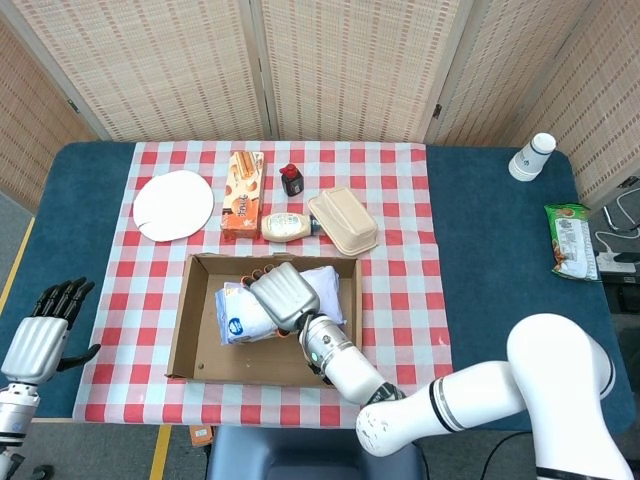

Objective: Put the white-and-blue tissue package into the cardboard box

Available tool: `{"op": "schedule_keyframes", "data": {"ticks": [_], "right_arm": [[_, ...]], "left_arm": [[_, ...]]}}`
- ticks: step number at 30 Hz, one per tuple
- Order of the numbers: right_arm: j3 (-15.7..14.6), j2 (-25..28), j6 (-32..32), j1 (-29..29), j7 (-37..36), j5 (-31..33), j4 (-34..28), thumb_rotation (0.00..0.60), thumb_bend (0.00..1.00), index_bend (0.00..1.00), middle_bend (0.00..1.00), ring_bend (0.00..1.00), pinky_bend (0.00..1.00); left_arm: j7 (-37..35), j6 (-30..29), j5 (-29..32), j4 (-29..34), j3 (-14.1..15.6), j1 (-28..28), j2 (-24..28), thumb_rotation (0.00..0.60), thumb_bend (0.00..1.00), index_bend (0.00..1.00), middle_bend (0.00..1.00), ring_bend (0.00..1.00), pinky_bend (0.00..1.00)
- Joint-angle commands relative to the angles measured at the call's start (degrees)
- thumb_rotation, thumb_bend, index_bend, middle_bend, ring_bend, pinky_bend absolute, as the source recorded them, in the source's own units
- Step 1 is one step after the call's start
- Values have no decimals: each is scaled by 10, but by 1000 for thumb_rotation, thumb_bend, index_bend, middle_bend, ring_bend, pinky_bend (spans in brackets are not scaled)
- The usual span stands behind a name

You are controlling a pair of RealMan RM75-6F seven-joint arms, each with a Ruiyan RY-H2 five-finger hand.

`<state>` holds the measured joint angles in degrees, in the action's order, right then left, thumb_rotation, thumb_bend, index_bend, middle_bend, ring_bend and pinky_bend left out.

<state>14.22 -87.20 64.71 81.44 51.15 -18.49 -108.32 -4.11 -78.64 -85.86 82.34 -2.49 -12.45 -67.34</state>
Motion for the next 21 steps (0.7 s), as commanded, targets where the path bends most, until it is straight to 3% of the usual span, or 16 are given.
{"op": "schedule_keyframes", "data": {"ticks": [1, 5, 8, 11, 15, 21], "right_arm": [[-3, -13, -4, -3, -10, -7, 15, 600, 0, 375, 336, 312, 494], [-3, -24, -10, -9, -26, -23, 32, 600, 0, 304, 336, 279, 469], [0, -21, -24, -13, -35, -15, 36, 600, 0, 134, 274, 127, 272], [5, -15, -36, -16, -45, -4, 38, 600, 0, 24, 174, 24, 156], [3, -8, -44, -21, -53, -8, 37, 600, 0, 0, 101, 0, 112], [3, 26, -28, -36, -62, -27, 5, 600, 0, 0, 93, 0, 111]], "left_arm": [[-4, 1, 4, -1, -2, 0, 1, 600, 199, 0, 0, 0, 70], [-8, 5, 7, -2, -3, -1, 1, 600, 200, 0, 0, 0, 70], [-11, 4, 7, -2, -3, -1, 3, 600, 200, 0, 0, 0, 70], [-14, 5, 7, -2, -3, -1, 3, 600, 200, 0, 0, 0, 70], [-11, 4, 6, -2, -2, -1, 3, 600, 199, 0, 0, 0, 70], [-6, 5, 7, -2, -2, -1, 2, 600, 199, 0, 0, 0, 70]]}}
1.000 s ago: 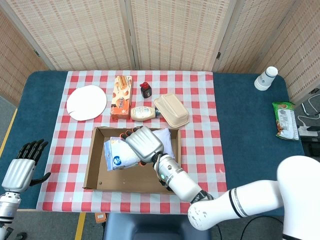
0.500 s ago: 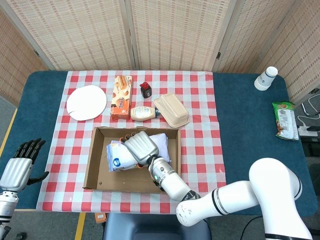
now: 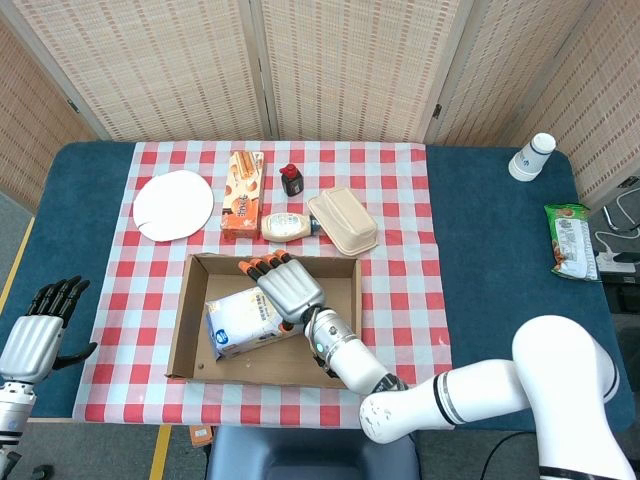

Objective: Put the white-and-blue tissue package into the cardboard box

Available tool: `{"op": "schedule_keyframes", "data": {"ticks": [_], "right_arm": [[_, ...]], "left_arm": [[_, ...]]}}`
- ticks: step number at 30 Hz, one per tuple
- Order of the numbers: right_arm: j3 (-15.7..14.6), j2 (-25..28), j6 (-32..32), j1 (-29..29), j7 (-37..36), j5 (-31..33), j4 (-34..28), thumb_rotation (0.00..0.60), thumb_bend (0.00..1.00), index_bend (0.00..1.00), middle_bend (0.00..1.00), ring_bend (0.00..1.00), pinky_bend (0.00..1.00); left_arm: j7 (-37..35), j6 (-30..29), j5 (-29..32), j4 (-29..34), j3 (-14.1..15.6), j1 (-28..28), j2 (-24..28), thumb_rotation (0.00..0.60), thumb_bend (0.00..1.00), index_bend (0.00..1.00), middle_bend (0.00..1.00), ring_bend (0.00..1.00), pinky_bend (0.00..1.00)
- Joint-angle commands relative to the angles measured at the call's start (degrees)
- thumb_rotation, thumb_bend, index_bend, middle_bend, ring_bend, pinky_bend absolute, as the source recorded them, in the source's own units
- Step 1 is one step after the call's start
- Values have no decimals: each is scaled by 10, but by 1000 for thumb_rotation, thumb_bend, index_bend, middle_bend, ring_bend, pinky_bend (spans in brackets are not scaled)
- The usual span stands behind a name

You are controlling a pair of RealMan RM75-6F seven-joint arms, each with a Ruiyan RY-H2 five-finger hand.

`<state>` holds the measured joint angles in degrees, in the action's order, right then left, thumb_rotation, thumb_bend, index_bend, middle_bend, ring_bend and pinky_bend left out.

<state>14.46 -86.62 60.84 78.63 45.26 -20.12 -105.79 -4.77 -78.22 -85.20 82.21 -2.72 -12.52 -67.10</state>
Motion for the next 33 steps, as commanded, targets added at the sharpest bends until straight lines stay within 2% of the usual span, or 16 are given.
{"op": "schedule_keyframes", "data": {"ticks": [1, 3, 7, 10, 13, 17, 22, 26, 29, 33], "right_arm": [[0, 32, 18, -12, -2, -17, -33, 600, 0, 0, 93, 0, 111], [-4, 68, 41, -26, 2, -39, -70, 600, 0, 0, 94, 0, 111], [-35, 161, 98, -78, 5, -107, -154, 600, 0, 0, 94, 0, 110], [-80, 232, 142, -147, -23, -201, -202, 600, 0, 0, 94, 0, 111], [-140, 294, 183, -236, -83, -312, -202, 600, 0, 1, 94, 0, 109], [-207, 342, 224, -345, -184, -435, -137, 600, 0, 24, 94, 0, 78], [-228, 350, 248, -397, -244, -485, -90, 600, 0, 44, 94, 0, 63], [-264, 341, 304, -506, -340, -529, 10, 600, 0, 54, 94, 0, 60], [-267, 316, 323, -552, -379, -552, 74, 600, 0, 55, 94, 0, 58], [-262, 263, 338, -599, -393, -568, 161, 600, 0, 49, 93, 0, 38]], "left_arm": [[2, 1, 0, -1, 1, 0, -1, 600, 199, 0, 0, 0, 70], [3, 2, 1, -1, 1, -1, -1, 600, 199, 0, 0, 0, 70], [3, 3, 1, 0, 0, -1, 0, 600, 200, 0, 0, 0, 70], [4, 0, 1, 0, 0, 0, -1, 600, 200, 0, 0, 0, 70], [11, 4, 3, -1, 1, -1, -3, 600, 199, 0, 0, 0, 71], [21, 7, 6, -2, 0, -3, -7, 600, 199, 0, 0, 0, 71], [25, 8, 8, -2, 0, -3, -9, 600, 198, 0, 0, 0, 70], [34, 12, 14, -8, -2, -3, -13, 600, 198, 0, 0, 0, 70], [37, 11, 16, -9, -3, -3, -14, 600, 198, 0, 0, 0, 70], [35, 9, 16, -9, -4, -3, -13, 600, 198, 0, 0, 0, 70]]}}
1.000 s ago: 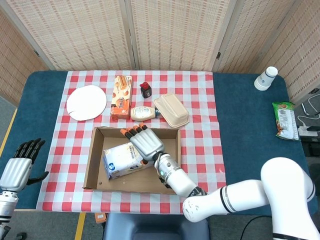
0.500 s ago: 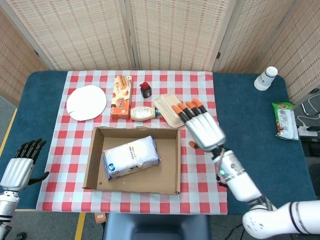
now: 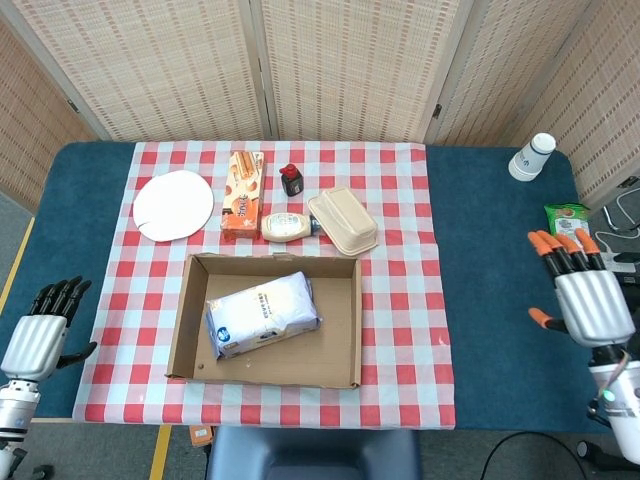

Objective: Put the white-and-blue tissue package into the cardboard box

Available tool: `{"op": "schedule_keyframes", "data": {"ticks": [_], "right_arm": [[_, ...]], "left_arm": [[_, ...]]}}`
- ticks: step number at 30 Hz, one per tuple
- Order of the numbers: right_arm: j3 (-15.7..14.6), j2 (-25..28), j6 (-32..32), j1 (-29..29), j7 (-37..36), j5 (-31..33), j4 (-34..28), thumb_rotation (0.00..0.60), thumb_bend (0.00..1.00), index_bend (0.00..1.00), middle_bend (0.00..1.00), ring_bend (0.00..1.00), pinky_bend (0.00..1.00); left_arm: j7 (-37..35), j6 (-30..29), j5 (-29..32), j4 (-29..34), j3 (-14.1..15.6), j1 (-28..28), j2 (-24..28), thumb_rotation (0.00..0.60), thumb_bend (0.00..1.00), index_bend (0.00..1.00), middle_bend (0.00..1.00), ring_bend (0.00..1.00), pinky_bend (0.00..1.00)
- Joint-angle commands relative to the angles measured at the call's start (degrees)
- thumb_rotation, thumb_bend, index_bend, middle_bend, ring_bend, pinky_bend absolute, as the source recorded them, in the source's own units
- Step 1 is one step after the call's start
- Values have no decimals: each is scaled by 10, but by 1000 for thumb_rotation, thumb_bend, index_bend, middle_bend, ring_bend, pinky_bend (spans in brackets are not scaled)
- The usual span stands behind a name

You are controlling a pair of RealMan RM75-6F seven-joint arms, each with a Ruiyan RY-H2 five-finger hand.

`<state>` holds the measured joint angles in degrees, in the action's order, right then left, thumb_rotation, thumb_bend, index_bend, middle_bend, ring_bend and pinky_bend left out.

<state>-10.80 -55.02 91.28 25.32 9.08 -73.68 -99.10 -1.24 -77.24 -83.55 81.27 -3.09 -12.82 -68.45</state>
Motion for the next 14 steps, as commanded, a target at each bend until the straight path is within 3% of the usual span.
{"op": "schedule_keyframes", "data": {"ticks": [1, 5, 14], "right_arm": [[-6, -73, 36, -78, -39, -35, 123, 600, 0, 38, 90, 0, 32], [10, -121, 31, -108, -77, -40, 199, 600, 0, 0, 66, 0, 19], [40, -176, 18, -148, -128, -54, 291, 600, 0, 0, 53, 0, 0]], "left_arm": [[-1, -2, -1, 0, 0, 1, 1, 600, 198, 0, 0, 0, 70], [-2, -4, -4, 5, 0, 1, 2, 600, 199, 0, 0, 0, 70], [-1, -9, -4, 13, -3, 0, 4, 600, 199, 0, 0, 0, 71]]}}
